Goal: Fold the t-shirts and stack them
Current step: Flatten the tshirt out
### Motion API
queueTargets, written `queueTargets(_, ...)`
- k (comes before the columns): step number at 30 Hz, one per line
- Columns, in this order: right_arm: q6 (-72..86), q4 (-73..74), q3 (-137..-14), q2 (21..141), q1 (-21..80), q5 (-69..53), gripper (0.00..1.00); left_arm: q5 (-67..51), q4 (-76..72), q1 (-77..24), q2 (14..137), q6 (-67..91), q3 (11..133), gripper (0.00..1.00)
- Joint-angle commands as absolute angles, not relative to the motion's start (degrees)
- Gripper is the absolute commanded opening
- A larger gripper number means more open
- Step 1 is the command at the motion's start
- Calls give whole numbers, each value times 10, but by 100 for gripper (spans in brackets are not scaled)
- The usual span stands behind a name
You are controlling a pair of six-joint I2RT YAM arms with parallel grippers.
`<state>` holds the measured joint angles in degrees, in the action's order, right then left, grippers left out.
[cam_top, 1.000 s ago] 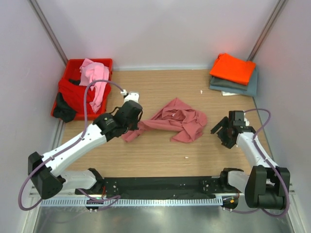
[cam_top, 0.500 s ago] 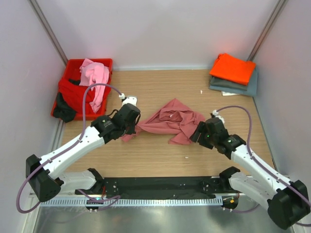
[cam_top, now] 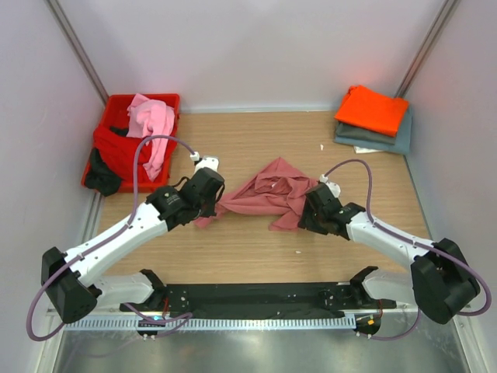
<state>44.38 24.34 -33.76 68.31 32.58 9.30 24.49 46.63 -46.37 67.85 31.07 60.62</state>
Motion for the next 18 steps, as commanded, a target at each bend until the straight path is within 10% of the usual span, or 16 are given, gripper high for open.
queueTargets(1, 425, 207, -379, 682, 329, 121, 44, 262, 469, -461, 667, 316, 606, 0)
queueTargets(3, 415, 202, -388, 681, 329, 122, 38, 262, 468, -461, 668, 316, 608, 0)
queueTargets(6, 401, 209, -410, 687, 329, 121, 1, 262, 469, -461, 667, 315, 613, 0)
queueTargets(14, 358, 368, -562, 604, 186, 212, 1, 304, 551, -432, 599, 273, 679, 0)
queueTargets(16, 337, 371, -578, 619, 104, 170, 30, 294, 548, -420, 588, 261, 668, 0)
queueTargets(18, 329, 384, -587, 635, 94, 153, 93, 288, 543, -417, 581, 261, 657, 0)
